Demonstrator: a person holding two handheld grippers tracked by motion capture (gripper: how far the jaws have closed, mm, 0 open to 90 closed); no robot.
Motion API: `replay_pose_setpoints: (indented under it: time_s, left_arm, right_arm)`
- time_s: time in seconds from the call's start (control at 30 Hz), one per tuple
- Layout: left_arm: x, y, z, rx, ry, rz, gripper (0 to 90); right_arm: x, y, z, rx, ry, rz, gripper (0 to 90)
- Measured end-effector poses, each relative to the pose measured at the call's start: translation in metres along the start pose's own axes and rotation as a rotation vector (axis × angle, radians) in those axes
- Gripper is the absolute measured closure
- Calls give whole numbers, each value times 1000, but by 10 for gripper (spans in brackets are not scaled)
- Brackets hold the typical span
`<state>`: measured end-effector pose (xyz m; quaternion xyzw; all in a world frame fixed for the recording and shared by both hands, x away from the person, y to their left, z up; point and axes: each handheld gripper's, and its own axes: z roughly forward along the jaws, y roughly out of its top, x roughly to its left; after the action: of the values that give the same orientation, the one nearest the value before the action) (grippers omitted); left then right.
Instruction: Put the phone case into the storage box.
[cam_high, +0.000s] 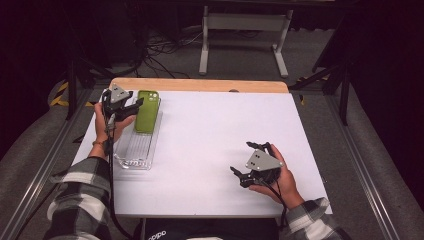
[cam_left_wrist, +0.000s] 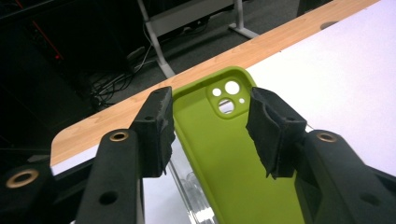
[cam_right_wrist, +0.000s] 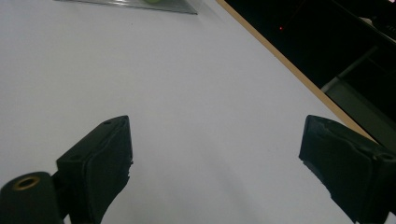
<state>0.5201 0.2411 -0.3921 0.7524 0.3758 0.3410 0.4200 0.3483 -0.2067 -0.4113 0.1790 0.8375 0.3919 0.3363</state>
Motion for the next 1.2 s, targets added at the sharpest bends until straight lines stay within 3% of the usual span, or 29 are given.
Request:
replay_pose_setpoints:
  time_s: [0.8, 1.2]
  left_arm:
    - [-12, -14, -29, -85, -46, -24, 418]
    - [-23, -16, -43, -132, -52, -11, 367]
  right_arm:
    - [0, 0, 1, -16, 5, 20, 105]
    - [-1, 1, 1, -22, 0, 30, 107]
